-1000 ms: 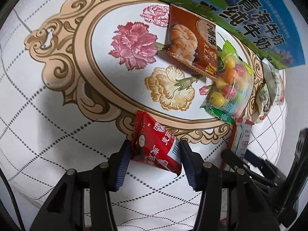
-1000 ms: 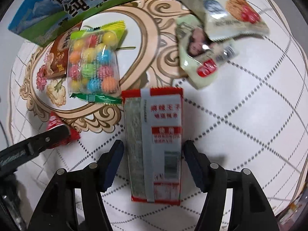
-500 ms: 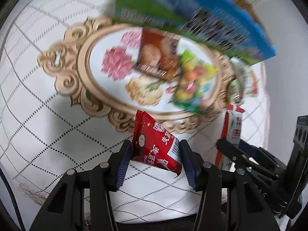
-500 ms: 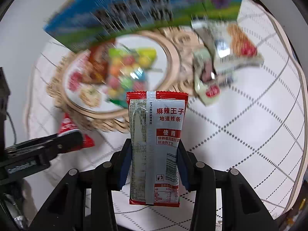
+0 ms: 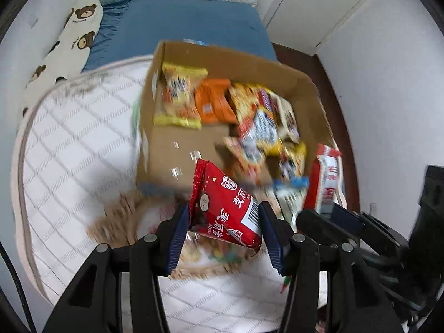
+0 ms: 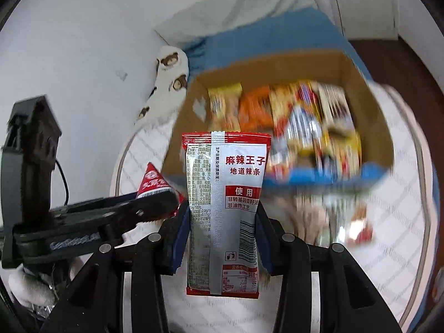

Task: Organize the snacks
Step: 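Carry both packs into the box and open both tools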

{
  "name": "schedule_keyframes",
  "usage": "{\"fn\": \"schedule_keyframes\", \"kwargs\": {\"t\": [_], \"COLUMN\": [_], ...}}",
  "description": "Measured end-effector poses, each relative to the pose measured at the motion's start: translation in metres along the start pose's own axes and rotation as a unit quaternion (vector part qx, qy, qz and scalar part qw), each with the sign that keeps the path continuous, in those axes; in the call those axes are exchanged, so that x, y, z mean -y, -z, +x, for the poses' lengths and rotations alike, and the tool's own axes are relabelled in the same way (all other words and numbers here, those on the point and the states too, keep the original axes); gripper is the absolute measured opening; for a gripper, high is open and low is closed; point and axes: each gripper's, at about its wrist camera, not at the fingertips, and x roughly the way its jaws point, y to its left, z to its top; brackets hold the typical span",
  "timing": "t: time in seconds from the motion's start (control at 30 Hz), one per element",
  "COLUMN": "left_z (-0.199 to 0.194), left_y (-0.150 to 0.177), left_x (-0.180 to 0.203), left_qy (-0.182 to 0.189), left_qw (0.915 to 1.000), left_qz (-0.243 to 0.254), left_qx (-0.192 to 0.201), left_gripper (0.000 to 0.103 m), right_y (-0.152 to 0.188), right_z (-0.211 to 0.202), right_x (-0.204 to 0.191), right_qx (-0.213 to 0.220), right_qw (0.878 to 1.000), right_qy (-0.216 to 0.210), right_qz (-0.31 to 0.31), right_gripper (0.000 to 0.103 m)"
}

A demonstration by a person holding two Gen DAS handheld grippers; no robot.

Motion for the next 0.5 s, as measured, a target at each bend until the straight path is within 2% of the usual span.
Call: {"fn": "schedule_keyframes", "kwargs": {"t": [0.13,0.27,0.5], "left_z": [0.025,0.053,0.101], "left_y": [-0.050,-0.089,-0.107], "left_x": [-0.015,-0.026,-0.041], "left_qy": [-0.016,-0.040,-0.068], "left_qw": [0.9988,0.9955,0.9872], "left_qz": [-0.010,-0.017,-0.033], "left_qx": [-0.045,-0.084,-0.140], "left_gripper": [0.048,0.048,0.049], "right_y": [-0.044,-0.082,-0.099], "right_z": [0.023,0.065,0.118], "right_x": [0.000,0.006,0.024], "right_qx": [-0.004,-0.021,-0.059], "right_qw": [1.000,0.999,0.996], "right_qy": [-0.001,0.004,0.009], "right_qz": [0.004,0.026,0.061], "right_gripper": [0.046,0.046,0.046]}}
